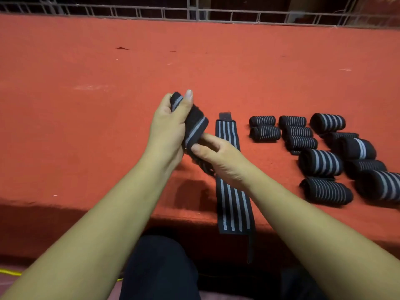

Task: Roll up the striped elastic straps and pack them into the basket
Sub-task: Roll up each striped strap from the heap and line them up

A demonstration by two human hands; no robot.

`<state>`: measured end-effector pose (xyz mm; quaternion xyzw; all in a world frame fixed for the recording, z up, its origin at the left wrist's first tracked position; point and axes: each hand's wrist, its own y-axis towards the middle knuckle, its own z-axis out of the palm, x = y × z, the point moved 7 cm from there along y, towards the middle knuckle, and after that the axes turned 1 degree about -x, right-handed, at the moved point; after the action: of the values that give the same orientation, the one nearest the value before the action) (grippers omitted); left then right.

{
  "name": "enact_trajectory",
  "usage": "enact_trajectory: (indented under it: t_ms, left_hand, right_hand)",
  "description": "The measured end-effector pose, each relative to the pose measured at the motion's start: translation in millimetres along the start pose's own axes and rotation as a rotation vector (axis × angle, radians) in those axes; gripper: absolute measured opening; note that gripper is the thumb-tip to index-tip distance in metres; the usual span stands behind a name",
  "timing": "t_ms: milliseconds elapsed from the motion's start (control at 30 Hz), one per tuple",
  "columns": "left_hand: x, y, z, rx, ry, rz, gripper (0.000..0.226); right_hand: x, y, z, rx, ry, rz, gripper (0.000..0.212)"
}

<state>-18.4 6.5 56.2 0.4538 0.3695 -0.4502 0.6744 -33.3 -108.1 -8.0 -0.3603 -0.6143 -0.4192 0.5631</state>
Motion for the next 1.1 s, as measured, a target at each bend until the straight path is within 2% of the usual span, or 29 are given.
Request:
enact_trajectory:
  t_ms: [133,167,233,300,333,467,567,633,700,733,767,800,833,867,967,1033,1100]
  left_hand:
    - [4,8,-5,-0.072,-0.069,-0.063,0.029]
    - [6,9,-8,-0.09,-0.086,-0.083,0.03]
    - [11,8,-17,-0.127,-0.1,-0.089,0.03]
    - [15,8,-25,-0.133,-0.052,-0.045,0.027]
    - [16,9,-29,-0.13,-0.021,-0.022,0.023]
    - [26,10,-46,-0.134,0.088,0.0,0.007]
    - [40,11,-55,-0.153,0.211,-0.046,0.006]
    - [52,12,-61,-0.18,0.291,-0.149,0.012]
    - [63,10,-71,-0.201,0.527,-0.232,0.025]
    - [64,10,-76,-0.216,0.687,-0.201,0.036]
    - [60,9,-76,-0.209,0.8,-0.083,0.045]
    - [51,7,-71,-0.158,0.847,0.083,0.051]
    - [44,4,-61,-0.046,0.838,0.219,0.054]
    - [39,-1,-48,0.115,0.783,0.28,0.056]
    - [38,-22,-11,0.631,0.669,0.12,0.058]
    - [39,-33,-4,0.766,0.602,-0.032,0.051]
    - [37,-37,-3,0.766,0.516,-0.105,0.035]
  right_hand:
    - [4,-3,0,0.004,0.128,0.044,0.024]
    - [0,-6,-1,0.031,0.148,0.082,0.035]
    - [-10,-14,1,0.141,0.21,0.168,0.072]
    - [-13,-23,0,0.226,0.283,0.21,0.086]
    - [-12,-26,-1,0.251,0.287,0.218,0.083]
    - [2,-36,-11,0.286,0.142,0.241,0.048]
    - [10,-41,-18,0.263,0.158,0.252,0.023]
    - [15,-38,-26,0.231,0.099,0.205,0.011]
    - [17,-33,-36,0.157,0.026,0.185,0.007]
    - [18,-31,-41,0.118,0.008,0.194,0.009]
    - [21,-30,-44,0.104,-0.004,0.198,0.01]
    - [26,-31,-45,0.108,-0.03,0.191,0.009]
    - [31,-31,-44,0.134,-0.071,0.178,0.006]
    - [37,-32,-42,0.178,-0.115,0.169,0.004]
    - [49,-34,-34,0.338,-0.24,0.207,0.01]
    - [57,-35,-32,0.395,-0.345,0.215,0.011]
    - [65,-33,-36,0.352,-0.398,0.201,0.011]
